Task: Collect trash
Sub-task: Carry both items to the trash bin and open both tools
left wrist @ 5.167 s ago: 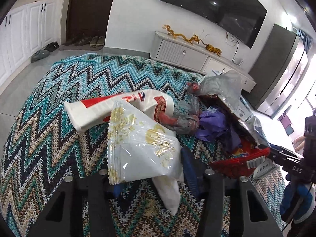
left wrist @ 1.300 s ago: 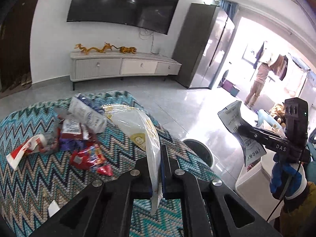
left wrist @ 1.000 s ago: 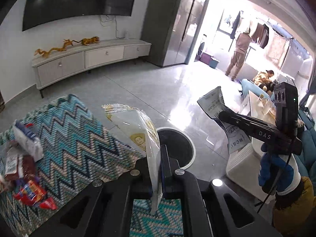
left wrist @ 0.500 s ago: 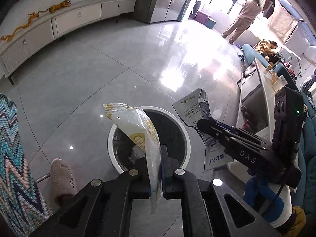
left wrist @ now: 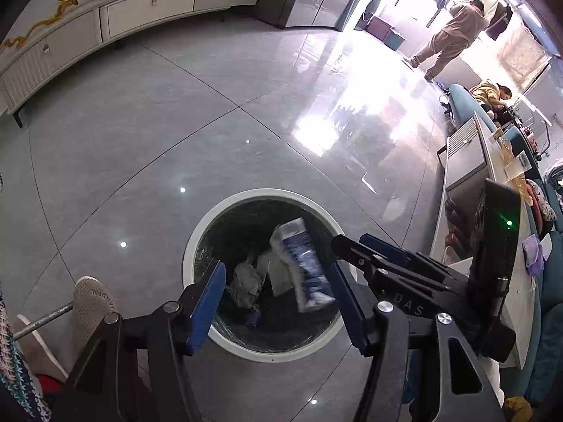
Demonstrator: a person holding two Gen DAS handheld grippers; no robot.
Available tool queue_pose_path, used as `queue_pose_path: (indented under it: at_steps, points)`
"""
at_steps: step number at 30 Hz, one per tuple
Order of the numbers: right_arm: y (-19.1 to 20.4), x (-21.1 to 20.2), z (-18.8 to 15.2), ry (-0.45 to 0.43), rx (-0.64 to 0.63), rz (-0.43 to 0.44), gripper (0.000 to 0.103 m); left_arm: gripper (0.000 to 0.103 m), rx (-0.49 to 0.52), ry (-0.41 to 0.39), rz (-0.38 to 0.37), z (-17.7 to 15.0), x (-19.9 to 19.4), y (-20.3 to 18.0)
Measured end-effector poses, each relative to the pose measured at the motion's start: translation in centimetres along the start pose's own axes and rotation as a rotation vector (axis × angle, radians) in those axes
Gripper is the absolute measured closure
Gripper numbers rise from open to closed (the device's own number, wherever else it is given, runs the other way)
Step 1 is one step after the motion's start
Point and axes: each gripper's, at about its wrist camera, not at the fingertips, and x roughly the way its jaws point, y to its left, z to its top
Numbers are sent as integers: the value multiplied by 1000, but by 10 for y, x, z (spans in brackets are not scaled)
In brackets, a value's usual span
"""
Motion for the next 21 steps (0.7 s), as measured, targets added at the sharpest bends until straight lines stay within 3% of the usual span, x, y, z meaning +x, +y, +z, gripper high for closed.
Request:
queue_pose_path:
  at_steps: [8, 12, 21]
  points:
    - [9, -20, 0, -37, -19, 10, 57, 44, -3, -172, 55, -2, -62, -3]
    - [19, -49, 3, -84, -43, 21, 57, 44, 9, -269, 106, -11, -101, -8]
    - [69, -140, -3, -241, -144, 41, 57, 44, 51, -440, 137, -48, -194, -27]
